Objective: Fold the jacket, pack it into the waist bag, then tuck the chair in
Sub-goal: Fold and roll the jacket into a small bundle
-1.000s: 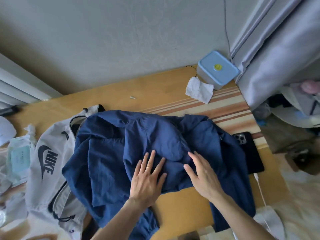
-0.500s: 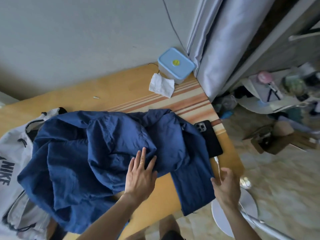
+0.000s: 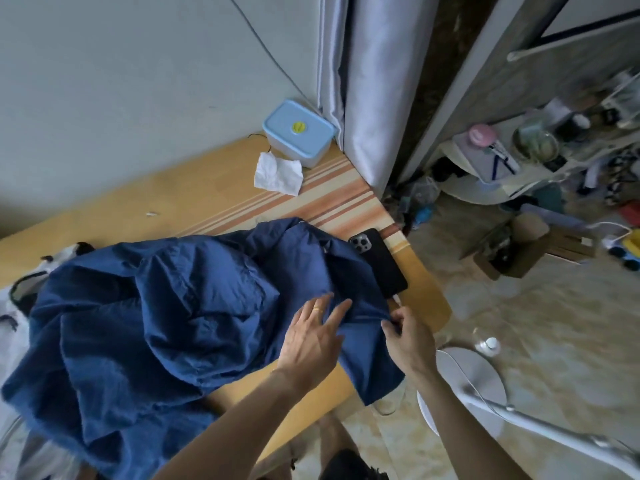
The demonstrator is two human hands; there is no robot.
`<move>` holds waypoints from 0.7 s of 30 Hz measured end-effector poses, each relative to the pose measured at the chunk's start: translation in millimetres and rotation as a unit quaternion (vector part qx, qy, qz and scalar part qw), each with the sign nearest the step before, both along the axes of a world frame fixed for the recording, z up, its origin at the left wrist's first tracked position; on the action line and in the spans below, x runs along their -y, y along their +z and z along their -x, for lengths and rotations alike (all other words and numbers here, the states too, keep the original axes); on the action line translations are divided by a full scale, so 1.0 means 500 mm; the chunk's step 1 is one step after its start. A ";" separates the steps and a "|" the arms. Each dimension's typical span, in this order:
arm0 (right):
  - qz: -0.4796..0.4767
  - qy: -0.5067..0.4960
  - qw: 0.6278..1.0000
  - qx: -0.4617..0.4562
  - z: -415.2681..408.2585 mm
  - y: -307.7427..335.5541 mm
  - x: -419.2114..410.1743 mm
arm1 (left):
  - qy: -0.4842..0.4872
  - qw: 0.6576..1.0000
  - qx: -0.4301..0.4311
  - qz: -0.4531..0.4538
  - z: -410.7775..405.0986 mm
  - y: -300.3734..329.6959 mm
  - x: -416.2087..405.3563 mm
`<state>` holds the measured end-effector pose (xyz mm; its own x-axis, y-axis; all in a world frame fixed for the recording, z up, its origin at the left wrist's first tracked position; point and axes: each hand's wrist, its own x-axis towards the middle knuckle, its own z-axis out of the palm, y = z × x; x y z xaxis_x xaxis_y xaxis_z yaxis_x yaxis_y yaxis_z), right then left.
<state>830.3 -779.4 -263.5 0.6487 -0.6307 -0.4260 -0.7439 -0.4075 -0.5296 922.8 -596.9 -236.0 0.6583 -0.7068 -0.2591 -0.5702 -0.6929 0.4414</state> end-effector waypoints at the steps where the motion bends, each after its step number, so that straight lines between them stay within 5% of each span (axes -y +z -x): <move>1: -0.004 0.002 0.999 0.035 -0.007 0.026 0.002 | 0.005 1.000 -0.025 0.014 0.005 0.010 0.014; 5: -0.002 0.078 0.985 0.153 -0.039 0.143 0.013 | 0.067 0.972 -0.196 0.114 0.020 0.060 0.080; 8: -0.059 0.117 0.978 0.165 -0.042 0.212 0.024 | 0.089 0.965 -0.190 0.159 0.004 0.070 0.133; 11: -0.065 0.131 0.984 0.105 -0.013 0.237 0.054 | 0.158 0.953 -0.162 0.203 -0.021 0.075 0.166; 14: -0.013 0.135 0.991 0.005 0.014 0.228 0.097 | 0.230 0.909 -0.238 0.254 -0.051 0.117 0.193; 17: 0.074 0.086 0.994 0.009 0.009 0.220 0.114 | 0.294 0.796 -0.391 0.357 -0.080 0.147 0.213; 21: 0.283 -0.053 0.932 0.220 -0.050 0.276 0.085 | 0.357 0.583 -0.536 0.496 -0.116 0.171 0.185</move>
